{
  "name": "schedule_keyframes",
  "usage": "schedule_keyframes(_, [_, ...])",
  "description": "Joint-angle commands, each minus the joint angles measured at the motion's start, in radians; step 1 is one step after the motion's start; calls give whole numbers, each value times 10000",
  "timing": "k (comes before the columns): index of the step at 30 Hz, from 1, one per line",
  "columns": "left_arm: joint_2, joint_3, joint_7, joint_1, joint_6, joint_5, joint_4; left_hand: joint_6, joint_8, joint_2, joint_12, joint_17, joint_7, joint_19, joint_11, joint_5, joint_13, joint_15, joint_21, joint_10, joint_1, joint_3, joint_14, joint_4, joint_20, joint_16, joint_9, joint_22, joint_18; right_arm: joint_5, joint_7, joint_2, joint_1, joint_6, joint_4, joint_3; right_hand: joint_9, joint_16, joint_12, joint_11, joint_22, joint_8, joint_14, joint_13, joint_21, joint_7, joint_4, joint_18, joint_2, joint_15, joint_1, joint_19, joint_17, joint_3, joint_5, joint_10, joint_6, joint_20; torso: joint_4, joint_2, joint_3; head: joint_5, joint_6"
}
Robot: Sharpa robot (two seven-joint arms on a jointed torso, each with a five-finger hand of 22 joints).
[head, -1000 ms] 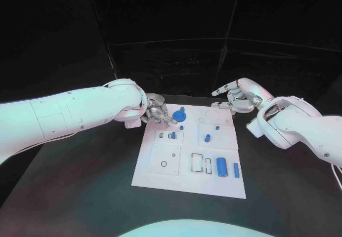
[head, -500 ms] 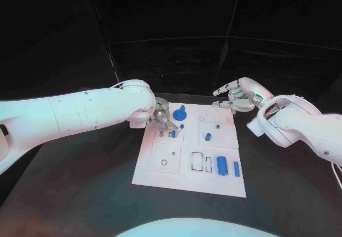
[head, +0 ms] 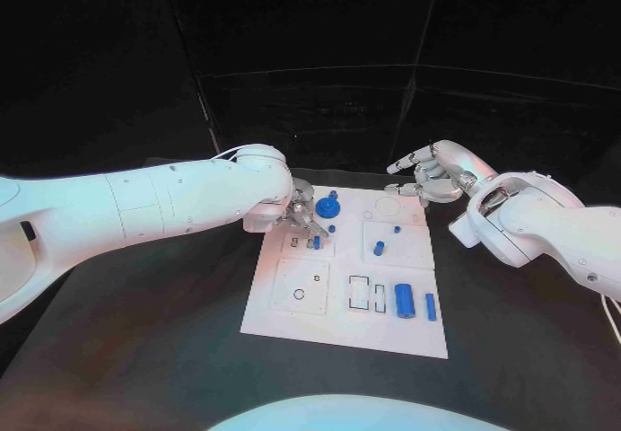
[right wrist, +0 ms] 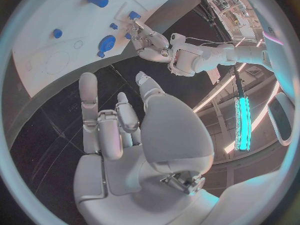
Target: Assemble the parts on the task board
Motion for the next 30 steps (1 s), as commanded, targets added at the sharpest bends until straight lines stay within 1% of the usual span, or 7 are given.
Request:
schedule_keyframes(1, [32, -1, -148, 16, 94, -74, -1, -72, 63, -12, 68, 2631, 13, 8, -17, -35, 32, -59, 57, 80, -85, -74, 1021, -2, 12, 62, 25, 23, -137, 34, 2, 17, 22, 66, -13, 8, -15, -42, -53, -54, -13, 68, 516, 4, -67, 2, 3, 65, 9, -76, -77, -29, 98, -39, 35, -27, 38, -51, -5, -3, 6, -3, -22])
schedule_keyframes(4, [55, -2, -152, 16, 108, -68, 3, -73, 68, -7, 73, 2631, 12, 10, -18, -34, 38, -59, 65, 83, -87, -76, 1021, 0, 12, 62, 31, 36, -139, 34, -14, 29, 22, 75, -29, 8, -15, -42, -53, -54, -13, 68, 516, 4, -67, 2, 3, 65, 9, -76, -77, -29, 98, -39, 35, -27, 38, -51, 10, 2, 7, -19, -33])
schedule_keyframes(6, [75, -2, -154, 16, 134, -66, -2, -75, 72, -1, 75, 2631, 12, 11, -19, -34, 41, -60, 67, 84, -85, -76, 1021, 0, 12, 62, 35, 39, -140, 34, -20, 46, 21, 82, -46, 7, -15, -38, -53, -57, -16, 71, 520, 0, -70, -1, 11, 65, 20, -78, -71, -25, 111, -47, 66, -26, 41, -52, -1, -8, 6, -8, -44])
schedule_keyframes(10, [120, -2, -160, 16, 204, -64, -18, -87, 96, 27, 76, 2631, 8, 9, -22, -33, 40, -62, 72, 82, -53, -74, 1021, -19, 10, 62, 62, 45, -140, 34, -35, 80, 21, 110, -70, 7, -15, -38, -53, -57, -16, 71, 520, 0, -70, -1, 11, 65, 20, -78, -71, -25, 111, -47, 66, -26, 41, -52, 5, -1, 6, -19, -61])
schedule_keyframes(20, [252, -4, -170, 12, 399, -51, -115, -222, 262, 152, 91, 2631, 12, -10, -22, -29, 71, -59, 98, 67, 398, 13, 1021, -327, 11, 62, 268, 88, -140, 34, -60, 155, 20, 162, -127, 6, -15, -50, -42, -66, -33, 86, 524, 3, -89, -10, 21, 65, 68, -88, 2, -8, 102, -67, 224, -15, 55, -60, 3, -5, 3, -34, -104])
schedule_keyframes(25, [316, -9, -175, -3, 460, 2, -180, -280, 334, 229, 93, 2631, 18, -18, -15, -27, 82, -56, 110, 60, 568, 90, 1021, -477, 16, 62, 359, 112, -141, 34, -61, 185, 19, 190, -147, 6, -15, -54, -39, -69, -44, 91, 525, 3, -98, -12, 23, 66, 87, -91, 32, -4, 99, -71, 291, -12, 58, -63, 3, 8, 5, -32, -102])
schedule_keyframes(30, [348, -20, -179, -14, 499, 48, -203, -289, 346, 237, 89, 2631, 18, -20, -15, -27, 78, -55, 111, 56, 593, 102, 1021, -502, 17, 62, 375, 115, -142, 34, -61, 212, 19, 207, -172, 6, -16, -60, -41, -71, -48, 95, 524, -1, -103, -13, 25, 65, 101, -93, 53, 0, 90, -73, 345, -14, 61, -66, 9, -5, 6, -36, -146])
